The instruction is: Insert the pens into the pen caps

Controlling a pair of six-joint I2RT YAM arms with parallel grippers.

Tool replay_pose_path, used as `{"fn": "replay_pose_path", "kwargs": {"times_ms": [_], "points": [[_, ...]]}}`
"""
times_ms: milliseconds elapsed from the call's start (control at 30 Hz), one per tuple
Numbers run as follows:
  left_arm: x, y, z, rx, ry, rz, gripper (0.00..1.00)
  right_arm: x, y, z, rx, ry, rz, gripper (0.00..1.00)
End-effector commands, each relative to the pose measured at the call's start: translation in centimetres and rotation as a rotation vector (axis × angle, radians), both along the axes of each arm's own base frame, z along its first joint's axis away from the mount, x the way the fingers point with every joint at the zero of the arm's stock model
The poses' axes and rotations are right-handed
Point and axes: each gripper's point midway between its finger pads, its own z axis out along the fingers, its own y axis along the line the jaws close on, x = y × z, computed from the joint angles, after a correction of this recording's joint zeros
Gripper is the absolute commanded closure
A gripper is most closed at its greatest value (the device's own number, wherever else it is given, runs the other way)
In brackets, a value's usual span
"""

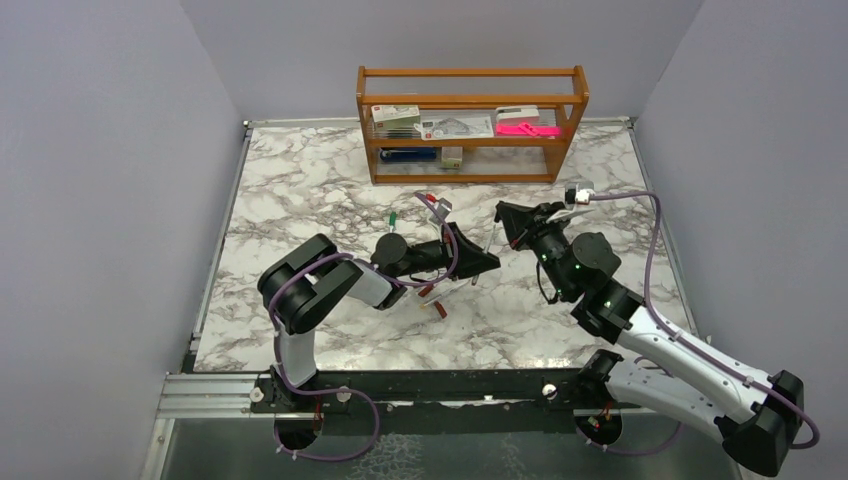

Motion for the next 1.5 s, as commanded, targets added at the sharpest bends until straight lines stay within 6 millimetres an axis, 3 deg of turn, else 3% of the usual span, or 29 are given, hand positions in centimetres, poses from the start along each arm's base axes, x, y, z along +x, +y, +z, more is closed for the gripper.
{"fn": "replay_pose_path", "kwargs": {"times_ms": [0,800,1200,1467], "points": [[-1.9,1.1,6.5,-0.198,-0.232,-0.022,1.0,0.3,0.3,-0.4,-0.01,-0.003,0.003,0.99],[-1.2,0.8,6.2,-0.198,-0.22,-0.002,1.0,-0.3,1.1,-1.8,0.012,0.037,0.054,0.99],[0.3,0.1,8.8,-0.251,-0.254,-0.003,1.0,-1.4,1.3,-4.7,0.032,0.122,0.091,0.99],[0.8,0.5,8.7,-0.25,-0.255,0.006,1.0,-1.5,0.4,-4.1,0.015,0.101,0.065,0.99]]}}
